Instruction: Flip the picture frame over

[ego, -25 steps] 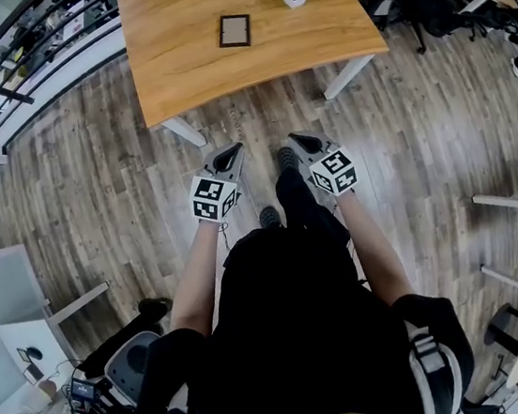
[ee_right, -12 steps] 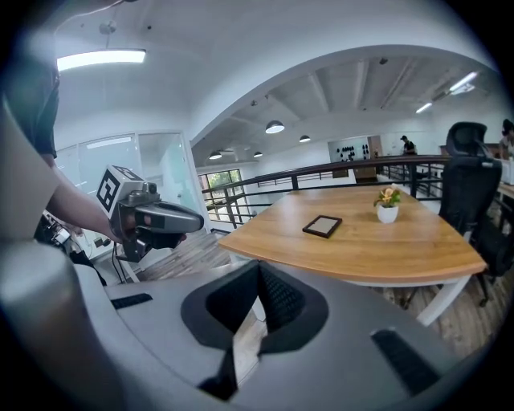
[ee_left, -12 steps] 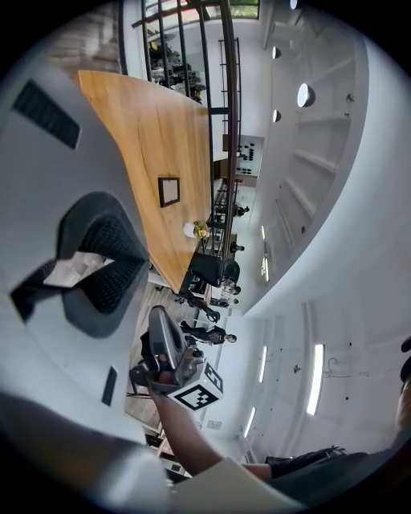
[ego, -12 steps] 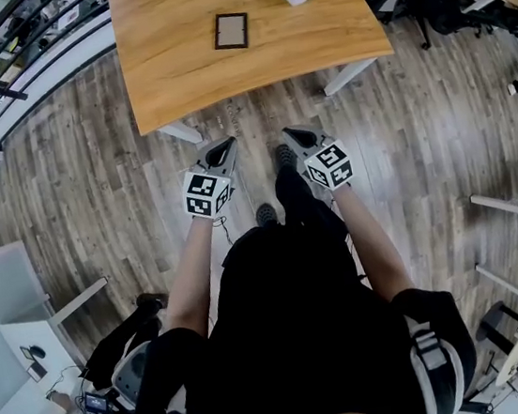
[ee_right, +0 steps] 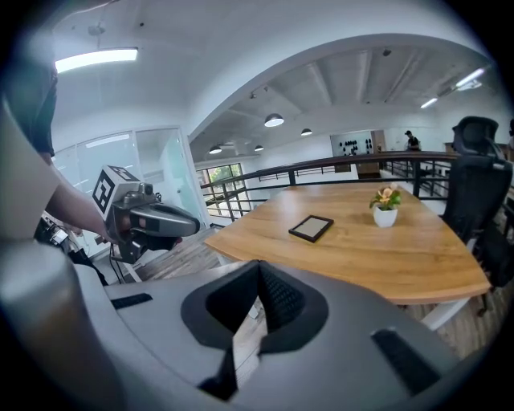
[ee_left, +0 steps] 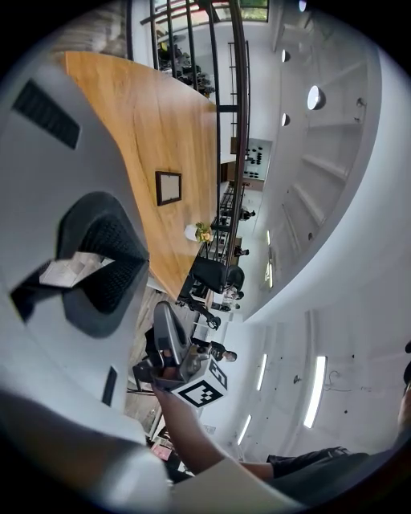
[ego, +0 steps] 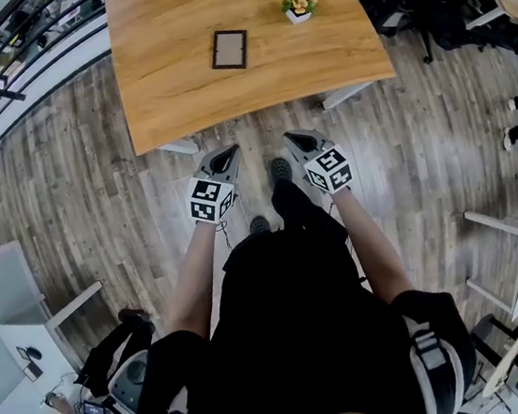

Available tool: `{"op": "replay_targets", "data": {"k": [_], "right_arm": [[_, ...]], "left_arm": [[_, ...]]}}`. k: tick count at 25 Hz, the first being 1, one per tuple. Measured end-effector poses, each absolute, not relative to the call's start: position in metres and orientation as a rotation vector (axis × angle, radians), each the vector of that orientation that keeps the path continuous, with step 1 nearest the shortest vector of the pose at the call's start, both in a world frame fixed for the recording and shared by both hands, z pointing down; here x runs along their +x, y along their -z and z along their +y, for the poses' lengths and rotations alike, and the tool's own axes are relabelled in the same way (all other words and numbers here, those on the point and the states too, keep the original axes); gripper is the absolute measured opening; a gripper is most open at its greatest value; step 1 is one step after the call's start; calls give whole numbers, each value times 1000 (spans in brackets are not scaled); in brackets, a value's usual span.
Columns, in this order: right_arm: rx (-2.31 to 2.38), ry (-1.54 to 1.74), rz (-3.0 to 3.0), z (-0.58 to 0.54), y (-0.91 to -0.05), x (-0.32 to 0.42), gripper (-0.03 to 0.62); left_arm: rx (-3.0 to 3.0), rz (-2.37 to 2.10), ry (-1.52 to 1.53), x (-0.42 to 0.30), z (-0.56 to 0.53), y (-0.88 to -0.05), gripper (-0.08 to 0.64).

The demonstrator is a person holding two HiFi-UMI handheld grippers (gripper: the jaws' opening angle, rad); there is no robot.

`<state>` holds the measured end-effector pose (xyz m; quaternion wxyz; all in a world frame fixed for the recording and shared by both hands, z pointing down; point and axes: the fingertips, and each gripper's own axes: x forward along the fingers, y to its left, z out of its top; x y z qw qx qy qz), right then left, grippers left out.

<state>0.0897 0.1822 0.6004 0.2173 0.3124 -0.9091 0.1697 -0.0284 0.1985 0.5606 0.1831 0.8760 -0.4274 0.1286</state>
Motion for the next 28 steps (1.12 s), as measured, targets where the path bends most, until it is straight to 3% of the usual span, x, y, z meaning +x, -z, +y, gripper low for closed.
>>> {"op": "replay_targets", "data": {"k": [28], "right_arm": [[636,-524,-2538,44,-623,94,9]], "left_arm": [[2271,-1452,-350,-23,71,-573,21]]}}
